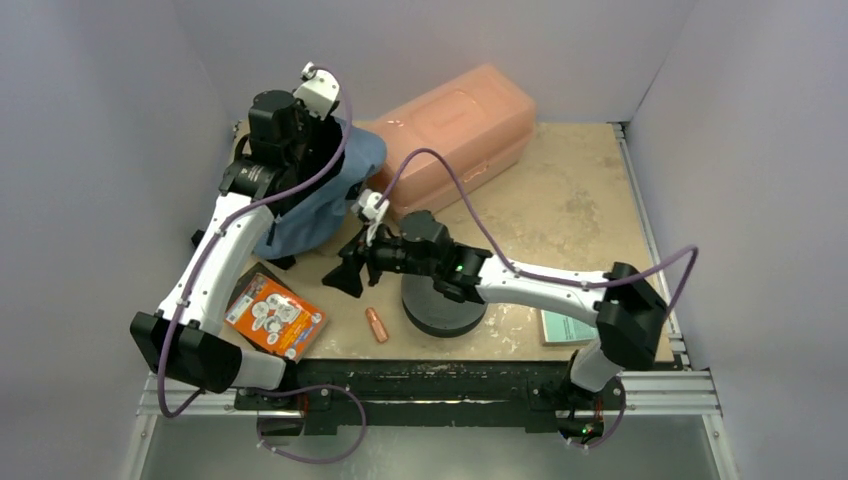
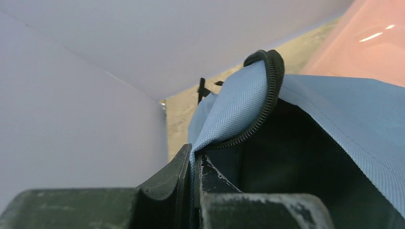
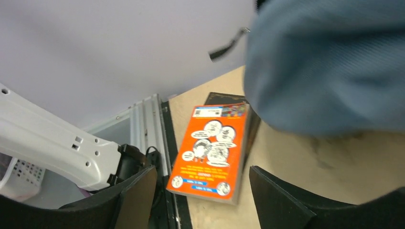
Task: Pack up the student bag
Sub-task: Unzip the student bag at the center of the board.
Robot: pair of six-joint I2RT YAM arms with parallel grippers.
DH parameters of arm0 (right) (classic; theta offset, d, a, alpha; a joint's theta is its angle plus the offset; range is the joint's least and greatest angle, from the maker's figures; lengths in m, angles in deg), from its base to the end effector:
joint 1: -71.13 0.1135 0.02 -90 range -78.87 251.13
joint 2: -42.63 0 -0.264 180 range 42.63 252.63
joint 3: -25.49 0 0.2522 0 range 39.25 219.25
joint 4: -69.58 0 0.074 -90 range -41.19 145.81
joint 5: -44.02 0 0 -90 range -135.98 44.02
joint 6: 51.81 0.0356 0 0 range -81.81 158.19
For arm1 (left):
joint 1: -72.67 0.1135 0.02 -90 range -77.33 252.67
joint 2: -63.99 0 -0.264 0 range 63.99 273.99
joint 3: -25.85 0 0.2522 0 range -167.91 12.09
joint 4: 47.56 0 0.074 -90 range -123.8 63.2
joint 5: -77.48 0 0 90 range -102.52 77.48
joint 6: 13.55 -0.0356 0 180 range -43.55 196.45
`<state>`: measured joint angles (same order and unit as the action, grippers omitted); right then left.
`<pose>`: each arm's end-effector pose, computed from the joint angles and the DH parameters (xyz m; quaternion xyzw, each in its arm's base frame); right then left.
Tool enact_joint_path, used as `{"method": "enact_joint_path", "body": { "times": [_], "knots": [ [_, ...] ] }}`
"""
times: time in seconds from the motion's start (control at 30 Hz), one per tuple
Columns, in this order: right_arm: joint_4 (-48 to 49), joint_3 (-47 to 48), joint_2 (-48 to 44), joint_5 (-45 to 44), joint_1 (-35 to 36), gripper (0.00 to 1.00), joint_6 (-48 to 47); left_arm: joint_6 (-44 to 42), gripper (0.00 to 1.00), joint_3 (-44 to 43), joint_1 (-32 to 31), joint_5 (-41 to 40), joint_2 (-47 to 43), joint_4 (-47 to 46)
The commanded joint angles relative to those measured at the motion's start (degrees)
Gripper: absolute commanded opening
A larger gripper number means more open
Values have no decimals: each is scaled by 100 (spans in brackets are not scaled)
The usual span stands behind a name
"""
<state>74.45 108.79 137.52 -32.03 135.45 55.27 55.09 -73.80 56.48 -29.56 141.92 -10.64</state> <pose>0.1645 0.3618 0.3132 -0.3711 0.6473 0.4989 0.4408 0.2942 -0.0746 0.4367 0.1677 0.7728 0.1447 0.5948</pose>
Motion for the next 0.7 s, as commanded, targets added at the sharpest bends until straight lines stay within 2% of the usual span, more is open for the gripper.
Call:
{"method": "enact_joint_path", "body": {
  "times": [0.0, 0.13, 0.23, 0.27, 0.3, 0.37, 0.43, 0.53, 0.6, 0.67],
  "knots": [
    [-311, -642, -1018, -138, -374, 76, 310, -1637, 0, -316, 230, 38, 117, -1468],
    [-576, -1122, -1170, -55, -437, 78, 410, -1823, 0, -427, 229, 42, 183, -1590],
    [-530, -1196, -820, 236, -442, 79, 878, -1482, 0, -289, 230, 149, 272, -1247],
    [-414, -1178, -683, 356, -446, 83, 1051, -1274, 0, -147, 230, 234, 275, -1149],
    [-353, -1113, -521, 448, -446, 94, 1205, -1044, 0, 46, 230, 324, 259, -1116],
    [-269, -993, -231, 549, -447, 99, 1523, -658, 0, 470, 230, 471, 242, -1079],
    [-65, -1031, -39, 609, -446, 99, 1825, -465, 0, 830, 230, 90, 323, -1164],
    [300, -1188, 196, 919, -463, 99, 2320, -495, 0, 1091, 243, -642, 583, -823],
    [659, -1342, 336, 1010, -464, 99, 2642, -691, 0, 1713, 272, -1053, 454, -1432],
    [1205, -1580, 476, 1105, -464, 99, 3097, -602, 0, 2182, 377, -967, 179, -1738]
  ]
}}
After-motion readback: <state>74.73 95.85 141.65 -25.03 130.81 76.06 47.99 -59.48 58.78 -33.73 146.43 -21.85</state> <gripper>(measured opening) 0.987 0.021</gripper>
